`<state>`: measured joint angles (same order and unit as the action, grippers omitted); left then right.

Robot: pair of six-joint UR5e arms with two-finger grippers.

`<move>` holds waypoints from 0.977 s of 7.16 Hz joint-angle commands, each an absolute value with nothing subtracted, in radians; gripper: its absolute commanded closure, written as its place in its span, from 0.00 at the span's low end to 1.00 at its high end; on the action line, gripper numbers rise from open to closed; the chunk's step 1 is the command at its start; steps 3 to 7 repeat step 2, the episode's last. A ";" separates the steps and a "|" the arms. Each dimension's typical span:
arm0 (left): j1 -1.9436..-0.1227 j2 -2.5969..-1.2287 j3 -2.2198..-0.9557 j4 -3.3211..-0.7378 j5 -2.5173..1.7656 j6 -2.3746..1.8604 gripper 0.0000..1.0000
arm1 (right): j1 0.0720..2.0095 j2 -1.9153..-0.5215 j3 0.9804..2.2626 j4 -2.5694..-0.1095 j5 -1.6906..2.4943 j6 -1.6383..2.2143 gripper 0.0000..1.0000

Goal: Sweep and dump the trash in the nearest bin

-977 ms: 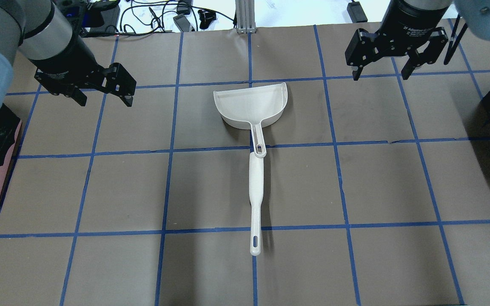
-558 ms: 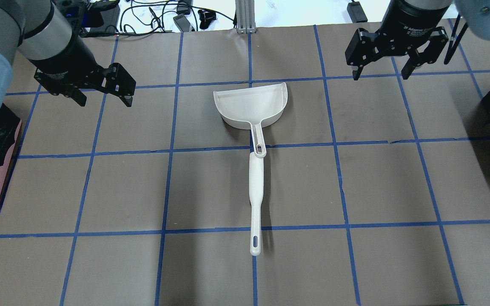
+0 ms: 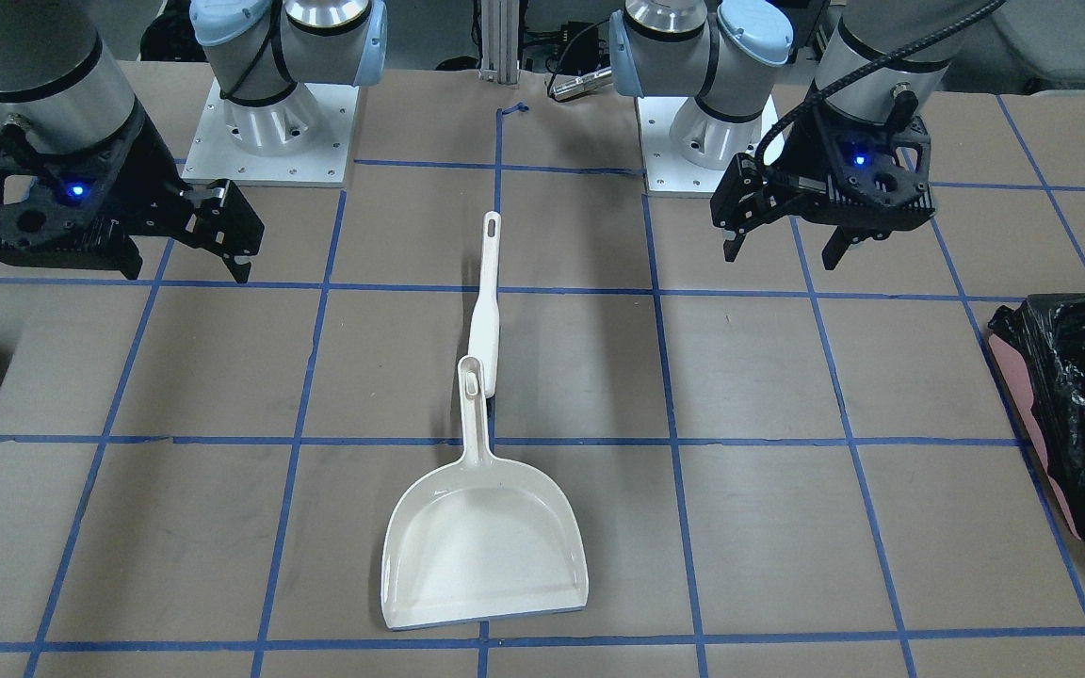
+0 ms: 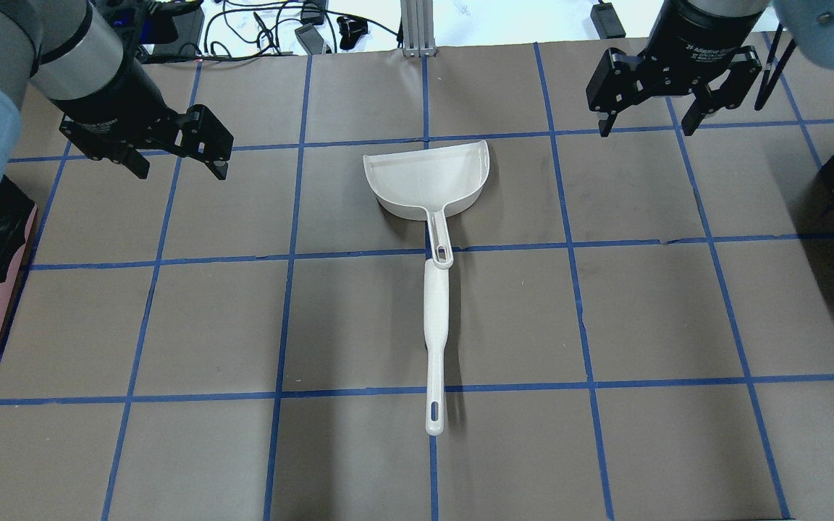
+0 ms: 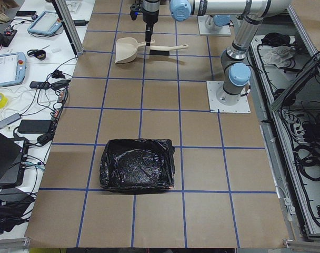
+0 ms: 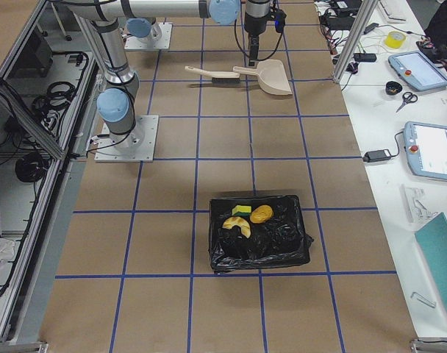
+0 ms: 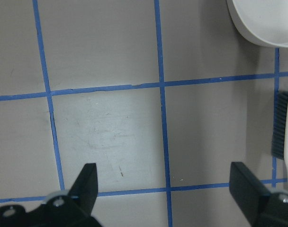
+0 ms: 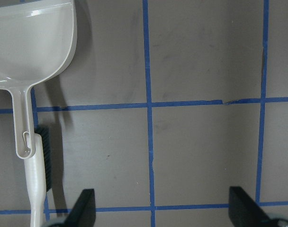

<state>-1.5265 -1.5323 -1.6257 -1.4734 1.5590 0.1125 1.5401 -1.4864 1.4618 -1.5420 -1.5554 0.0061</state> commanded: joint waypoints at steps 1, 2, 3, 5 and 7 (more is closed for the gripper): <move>-1.529 -1.531 -1.638 -1.476 1.557 0.112 0.00 | 1.540 -1.488 1.460 -1.543 -1.554 0.006 0.00; -1.528 -1.529 -1.657 -1.476 1.555 0.113 0.00 | 1.540 -1.486 1.460 -1.548 -1.552 0.006 0.00; -1.528 -1.529 -1.657 -1.476 1.555 0.113 0.00 | 1.540 -1.486 1.460 -1.548 -1.552 0.006 0.00; -1.528 -1.529 -1.657 -1.476 1.555 0.113 0.00 | 1.540 -1.486 1.460 -1.548 -1.552 0.006 0.00; -1.528 -1.529 -1.657 -1.476 1.555 0.113 0.00 | 1.540 -1.486 1.460 -1.548 -1.552 0.006 0.00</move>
